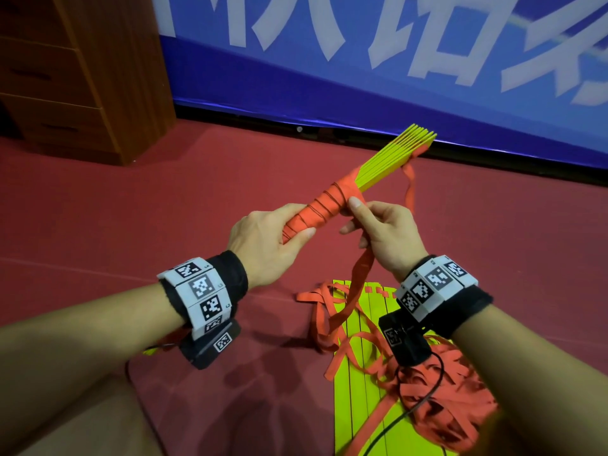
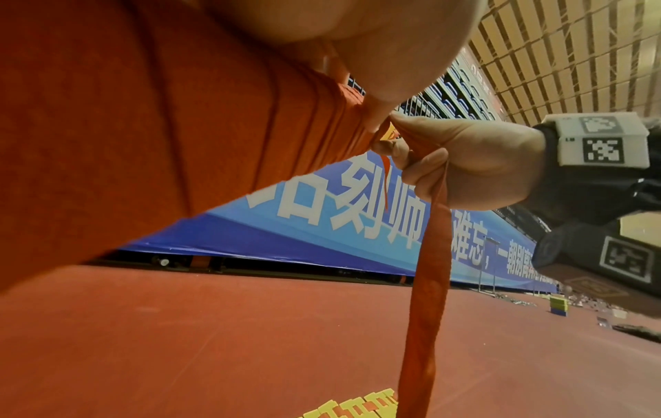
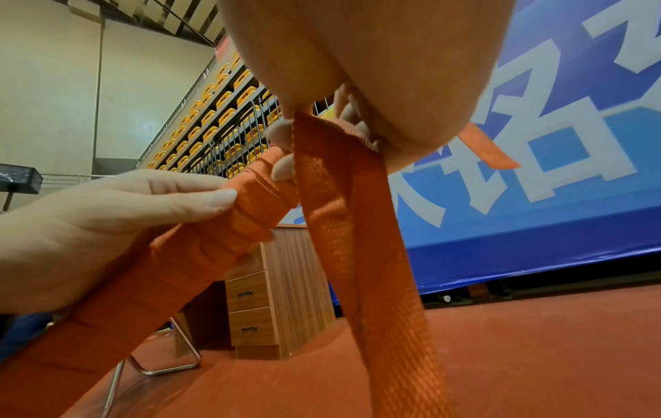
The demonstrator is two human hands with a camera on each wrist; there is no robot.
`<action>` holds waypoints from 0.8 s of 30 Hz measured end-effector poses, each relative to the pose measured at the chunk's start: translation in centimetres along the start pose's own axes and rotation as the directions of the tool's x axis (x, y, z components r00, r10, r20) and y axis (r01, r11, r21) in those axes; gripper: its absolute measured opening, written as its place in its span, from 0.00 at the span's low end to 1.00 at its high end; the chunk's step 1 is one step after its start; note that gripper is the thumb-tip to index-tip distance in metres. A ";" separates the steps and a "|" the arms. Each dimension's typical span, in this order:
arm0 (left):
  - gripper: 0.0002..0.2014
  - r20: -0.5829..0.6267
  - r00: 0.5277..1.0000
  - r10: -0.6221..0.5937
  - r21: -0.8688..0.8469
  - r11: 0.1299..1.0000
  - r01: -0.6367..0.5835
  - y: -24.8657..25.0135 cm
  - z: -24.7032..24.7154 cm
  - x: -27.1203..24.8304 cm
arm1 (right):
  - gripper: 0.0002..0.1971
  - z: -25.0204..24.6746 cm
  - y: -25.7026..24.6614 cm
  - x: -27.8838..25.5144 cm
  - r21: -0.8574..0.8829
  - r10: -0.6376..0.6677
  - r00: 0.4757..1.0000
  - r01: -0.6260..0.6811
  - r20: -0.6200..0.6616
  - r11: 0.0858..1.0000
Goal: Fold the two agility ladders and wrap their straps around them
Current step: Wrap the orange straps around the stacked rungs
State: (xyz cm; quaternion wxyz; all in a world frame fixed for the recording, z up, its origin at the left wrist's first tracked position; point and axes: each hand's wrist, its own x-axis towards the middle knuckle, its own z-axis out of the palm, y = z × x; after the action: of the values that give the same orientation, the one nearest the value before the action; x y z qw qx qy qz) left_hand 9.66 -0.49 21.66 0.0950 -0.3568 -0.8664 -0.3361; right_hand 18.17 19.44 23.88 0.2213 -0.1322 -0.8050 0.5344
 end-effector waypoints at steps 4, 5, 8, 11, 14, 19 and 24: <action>0.16 0.021 1.000 0.003 -0.065 0.998 -0.002 -0.4 0.0 0.0 | 0.16 -0.4 0.3 0.1 -0.058 -0.057 0.998 0.057 0.012 0.997; 0.16 0.029 1.000 0.000 -0.086 0.996 0.002 -0.5 0.0 0.1 | 0.15 -0.5 0.4 0.1 -0.080 -0.076 0.997 0.076 0.011 0.994; 0.18 0.072 0.997 -0.004 -0.205 0.978 0.019 -0.9 0.3 0.2 | 0.18 -0.8 0.7 0.4 -0.108 -0.117 0.993 0.116 -0.005 0.987; 0.18 0.097 0.995 -0.002 -0.263 0.965 0.028 -1.2 0.4 0.3 | 0.22 -0.8 0.9 0.5 -0.119 -0.146 0.989 0.145 0.000 0.982; 0.17 0.114 0.994 0.002 -0.298 0.954 0.032 -1.2 0.5 0.4 | 0.23 -0.8 1.1 0.7 -0.119 -0.146 0.989 0.144 -0.006 0.982; 0.17 0.155 0.988 -0.002 -0.396 0.916 0.064 -0.8 0.1 0.1 | 0.20 -0.7 1.7 1.1 -0.102 -0.076 0.997 0.073 -0.021 0.992; 0.11 0.215 0.976 -0.026 -0.554 0.820 0.143 -0.4 -0.4 -0.1 | 0.22 -0.6 1.3 1.1 -0.126 -0.038 0.999 0.035 -0.018 0.991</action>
State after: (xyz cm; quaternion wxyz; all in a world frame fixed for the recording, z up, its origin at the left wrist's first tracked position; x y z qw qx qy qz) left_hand 9.47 -1.01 21.67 -0.1167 -0.3615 -0.7478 -0.5445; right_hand 17.45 20.91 23.09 0.2304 -0.1366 -0.8369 0.4773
